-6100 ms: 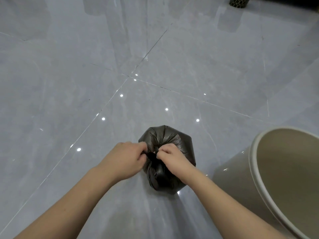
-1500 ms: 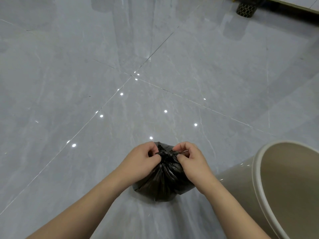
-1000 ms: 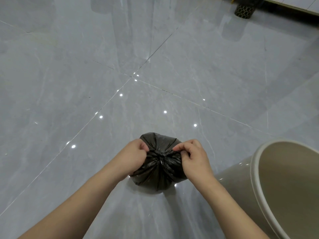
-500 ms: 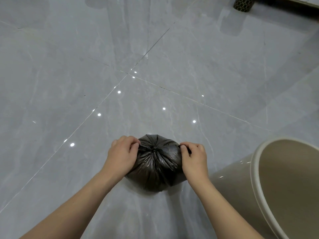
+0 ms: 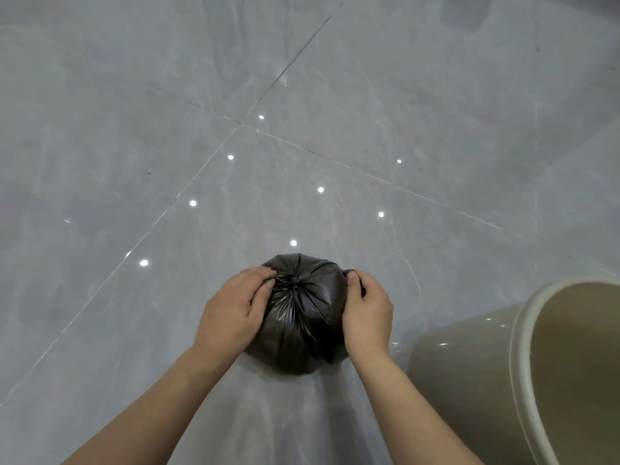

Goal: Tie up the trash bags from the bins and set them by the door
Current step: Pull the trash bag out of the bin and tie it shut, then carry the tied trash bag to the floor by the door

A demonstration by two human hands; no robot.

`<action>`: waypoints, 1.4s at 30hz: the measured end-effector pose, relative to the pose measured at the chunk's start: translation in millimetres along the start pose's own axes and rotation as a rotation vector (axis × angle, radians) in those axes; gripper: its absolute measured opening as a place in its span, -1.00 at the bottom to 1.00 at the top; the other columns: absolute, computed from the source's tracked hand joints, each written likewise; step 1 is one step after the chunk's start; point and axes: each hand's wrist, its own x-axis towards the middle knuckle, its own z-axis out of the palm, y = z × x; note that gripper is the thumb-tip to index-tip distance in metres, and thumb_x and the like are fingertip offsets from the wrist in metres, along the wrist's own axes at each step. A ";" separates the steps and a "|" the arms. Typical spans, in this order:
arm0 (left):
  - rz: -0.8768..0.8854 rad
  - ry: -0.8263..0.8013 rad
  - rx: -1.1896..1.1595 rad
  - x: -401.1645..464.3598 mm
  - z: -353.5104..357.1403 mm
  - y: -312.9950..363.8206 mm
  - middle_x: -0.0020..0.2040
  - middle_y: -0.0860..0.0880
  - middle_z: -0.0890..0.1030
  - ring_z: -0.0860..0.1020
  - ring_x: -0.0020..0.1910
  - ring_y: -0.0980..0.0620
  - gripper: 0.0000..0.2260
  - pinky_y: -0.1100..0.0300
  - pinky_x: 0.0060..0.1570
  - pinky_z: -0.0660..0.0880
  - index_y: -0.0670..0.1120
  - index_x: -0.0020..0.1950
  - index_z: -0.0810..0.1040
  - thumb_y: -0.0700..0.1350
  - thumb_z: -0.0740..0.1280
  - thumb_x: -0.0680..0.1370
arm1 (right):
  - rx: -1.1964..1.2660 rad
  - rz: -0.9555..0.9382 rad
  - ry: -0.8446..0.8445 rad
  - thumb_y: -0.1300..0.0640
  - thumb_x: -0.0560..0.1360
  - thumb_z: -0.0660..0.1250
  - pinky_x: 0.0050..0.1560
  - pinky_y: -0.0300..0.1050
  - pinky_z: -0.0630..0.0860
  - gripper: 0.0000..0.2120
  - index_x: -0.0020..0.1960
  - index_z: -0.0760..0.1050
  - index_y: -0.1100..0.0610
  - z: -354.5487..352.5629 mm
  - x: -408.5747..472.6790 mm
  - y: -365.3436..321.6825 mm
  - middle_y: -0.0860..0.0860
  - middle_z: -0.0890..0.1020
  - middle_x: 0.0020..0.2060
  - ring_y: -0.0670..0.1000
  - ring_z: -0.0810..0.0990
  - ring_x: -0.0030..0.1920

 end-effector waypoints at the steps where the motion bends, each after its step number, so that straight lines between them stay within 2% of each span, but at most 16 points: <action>1: -0.011 -0.008 0.048 5.3 -2.7 6.6 0.15 0.16 0.62 0.55 0.16 0.13 -0.65 0.20 0.15 0.46 0.09 0.21 0.57 0.13 0.09 0.59 | 0.002 0.015 0.024 0.08 0.61 0.17 -0.22 -0.16 0.42 -0.73 -0.19 0.54 0.11 -3.4 0.7 -5.9 -0.06 0.60 -0.31 -0.09 0.54 -0.24; 4: -0.022 -0.047 0.139 26.9 -20.3 46.0 0.09 0.14 0.66 0.59 0.08 0.06 -0.73 0.15 0.00 0.50 0.14 0.23 0.55 0.07 0.11 0.64 | 0.040 0.103 0.096 0.08 0.61 0.18 -0.22 -0.16 0.34 -0.76 -0.15 0.56 0.08 -27.4 4.0 -40.1 -0.13 0.57 -0.32 -0.10 0.50 -0.26; 7: -0.021 -0.071 0.177 49.5 -55.9 113.3 0.06 0.04 0.67 0.61 0.04 -0.04 -0.71 0.11 -0.04 0.49 0.08 0.24 0.55 0.06 0.10 0.65 | 0.051 0.178 0.149 0.06 0.63 0.16 -0.21 -0.20 0.27 -0.76 -0.09 0.55 0.09 -75.1 11.1 -97.3 -0.14 0.52 -0.31 -0.11 0.46 -0.28; 9: 0.004 -0.078 0.207 63.8 -90.4 168.0 -0.04 -0.01 0.68 0.62 -0.06 -0.10 -0.70 0.07 -0.10 0.52 0.03 0.16 0.56 0.07 0.08 0.65 | 0.061 0.189 0.183 0.05 0.63 0.15 -0.20 -0.20 0.26 -0.76 -0.06 0.54 0.12 -117.3 16.4 -142.6 -0.11 0.51 -0.29 -0.06 0.46 -0.25; 11: 0.039 -0.082 0.266 79.2 -129.7 228.2 -0.18 -0.05 0.65 0.60 -0.18 -0.14 -0.68 0.04 -0.20 0.50 -0.03 0.05 0.52 0.09 0.04 0.65 | 0.081 0.182 0.198 0.06 0.63 0.15 -0.26 -0.23 0.22 -0.76 -0.07 0.52 0.13 -166.5 21.2 -192.9 -0.14 0.48 -0.31 -0.11 0.44 -0.28; 13: 0.095 -0.067 0.315 94.9 -172.5 295.0 -0.23 -0.08 0.63 0.59 -0.22 -0.18 -0.67 0.06 -0.26 0.46 -0.06 0.02 0.50 0.10 0.03 0.65 | 0.092 0.164 0.215 0.07 0.63 0.15 -0.27 -0.22 0.22 -0.76 -0.10 0.51 0.13 -223.6 24.2 -248.8 -0.13 0.49 -0.32 -0.13 0.43 -0.29; 17: 0.192 -0.060 0.348 119.1 -270.5 452.3 -0.23 -0.11 0.63 0.58 -0.22 -0.20 -0.66 0.07 -0.29 0.42 -0.09 0.00 0.49 0.08 0.03 0.66 | 0.114 0.126 0.303 0.08 0.61 0.18 -0.23 -0.19 0.32 -0.79 -0.13 0.50 0.10 -354.7 21.9 -376.8 -0.06 0.55 -0.28 -0.02 0.50 -0.23; 21: 0.315 -0.040 0.336 126.1 -387.4 621.1 -0.23 -0.12 0.62 0.57 -0.23 -0.20 -0.65 0.10 -0.33 0.31 -0.10 -0.02 0.50 0.07 0.03 0.67 | 0.134 0.137 0.388 0.07 0.60 0.21 -0.08 -0.10 0.44 -0.81 -0.08 0.54 0.12 -498.5 3.0 -519.9 0.02 0.62 -0.15 0.06 0.56 -0.09; 24: 0.418 0.014 0.299 125.5 -474.8 734.9 -0.20 -0.15 0.62 0.58 -0.18 -0.24 -0.66 0.08 -0.30 0.33 -0.11 -0.02 0.50 0.06 0.04 0.67 | 0.140 0.078 0.452 0.09 0.59 0.22 -0.12 -0.15 0.35 -0.81 -0.02 0.57 0.15 -602.8 -24.7 -620.9 0.02 0.61 -0.12 0.03 0.53 -0.10; 26: 0.497 0.051 0.262 121.5 -516.3 793.1 -0.18 -0.16 0.62 0.58 -0.16 -0.25 -0.66 0.06 -0.27 0.37 -0.11 -0.02 0.51 0.06 0.04 0.66 | 0.145 0.023 0.495 0.10 0.59 0.22 -0.18 -0.21 0.33 -0.82 -0.04 0.56 0.14 -660.6 -45.5 -670.3 -0.02 0.58 -0.17 -0.02 0.51 -0.16; 29: 0.627 0.087 0.249 110.6 -542.1 849.8 -0.17 -0.16 0.62 0.58 -0.16 -0.25 -0.65 0.02 -0.24 0.47 -0.10 -0.04 0.52 0.07 0.05 0.66 | 0.153 -0.026 0.581 0.11 0.59 0.21 -0.33 -0.35 0.30 -0.83 -0.08 0.54 0.13 -720.5 -73.4 -699.7 -0.04 0.56 -0.21 -0.16 0.46 -0.26; 32: 0.661 0.079 0.186 92.9 -545.2 886.9 -0.21 -0.18 0.61 0.57 -0.19 -0.26 -0.65 -0.01 -0.25 0.47 -0.10 -0.11 0.48 0.07 0.05 0.66 | 0.166 -0.036 0.646 0.11 0.59 0.20 -0.27 -0.25 0.32 -0.84 -0.07 0.54 0.12 -757.8 -96.8 -701.4 -0.03 0.56 -0.16 -0.15 0.45 -0.23; 37: 0.759 0.067 0.167 71.8 -540.7 924.5 -0.21 -0.18 0.62 0.57 -0.20 -0.26 -0.64 0.01 -0.27 0.45 -0.09 -0.12 0.49 0.08 0.05 0.66 | 0.162 -0.023 0.721 0.12 0.58 0.21 -0.10 -0.18 0.35 -0.82 -0.04 0.56 0.15 -795.7 -116.4 -692.7 0.00 0.58 -0.13 0.02 0.50 -0.10; 42: 0.757 0.063 0.194 68.3 -543.1 934.7 -0.15 -0.18 0.63 0.58 -0.14 -0.27 -0.66 0.04 -0.27 0.41 -0.07 -0.10 0.49 0.09 0.04 0.66 | 0.140 -0.015 0.701 0.13 0.57 0.22 -0.10 -0.19 0.33 -0.82 -0.05 0.57 0.17 -806.0 -114.9 -686.2 0.02 0.61 -0.12 0.04 0.52 -0.08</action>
